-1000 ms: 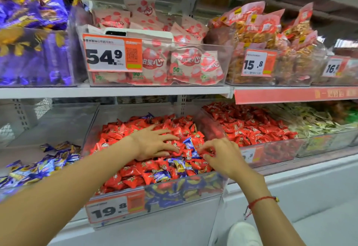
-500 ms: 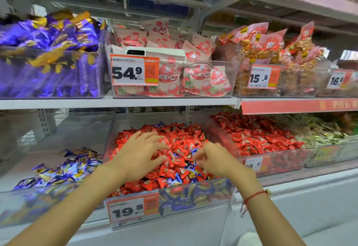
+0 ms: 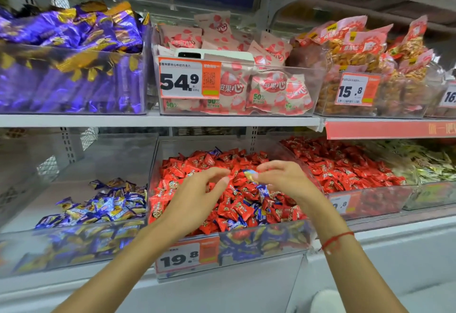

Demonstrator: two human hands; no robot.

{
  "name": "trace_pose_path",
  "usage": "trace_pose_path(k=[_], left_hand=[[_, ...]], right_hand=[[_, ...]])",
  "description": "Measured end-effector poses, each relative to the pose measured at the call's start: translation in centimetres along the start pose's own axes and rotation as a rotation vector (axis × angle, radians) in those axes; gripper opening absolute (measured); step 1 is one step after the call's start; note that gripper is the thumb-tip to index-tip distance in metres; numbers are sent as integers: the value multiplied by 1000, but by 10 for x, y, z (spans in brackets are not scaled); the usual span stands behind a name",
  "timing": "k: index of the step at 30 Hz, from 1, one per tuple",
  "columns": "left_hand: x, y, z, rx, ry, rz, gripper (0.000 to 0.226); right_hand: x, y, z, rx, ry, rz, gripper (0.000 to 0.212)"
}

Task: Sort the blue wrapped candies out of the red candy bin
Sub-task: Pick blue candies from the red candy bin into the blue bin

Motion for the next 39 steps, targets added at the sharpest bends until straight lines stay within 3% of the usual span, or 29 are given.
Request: trace_pose_path(k=[3, 7, 8, 10, 12, 14, 17, 20, 26, 33, 36, 39], left_hand=[[10, -5, 4, -4, 14, -142, 46], [5, 1, 3, -20, -135, -353, 34], [2, 5, 3, -37, -180, -380, 27], [-3, 11, 2, -84, -214, -409, 21], [0, 15, 2, -126, -176, -405, 20], [3, 17, 3, -144, -125, -367, 20], [7, 18, 3, -159, -76, -328, 21], [8, 20, 3, -175, -60, -311, 22], [12, 20, 8, -206, 16, -375, 21], [21, 6, 7, -274, 21, -688, 19], [7, -3, 4, -135, -28, -330, 21], [-4, -8, -1, -75, -61, 46, 28]], right_hand=[[17, 33, -15, -97, 139, 258, 16], [33, 46, -19, -199, 240, 119, 9], [27, 39, -13, -203, 177, 8, 7], [14, 16, 3, -181, 27, -474, 12], [25, -16, 10, -73, 113, -878, 11], [39, -41, 13, 9, 203, -1009, 25], [33, -39, 14, -16, 22, -1029, 24], [19, -37, 16, -44, -47, -860, 15], [-13, -13, 1, 14, -121, -37, 16], [42, 20, -17, 23, 123, 555, 21], [50, 29, -20, -19, 161, 557, 16], [30, 25, -13, -97, 6, 276, 6]])
Point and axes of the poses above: each hand's wrist, its own z-axis towards the middle knuckle, its own x-axis out of the palm, y = z × x, the point moved 7 cm from there along z, towards the middle knuckle, and after that the axes turned 12 degrees about -z, right-handed, at the moved point
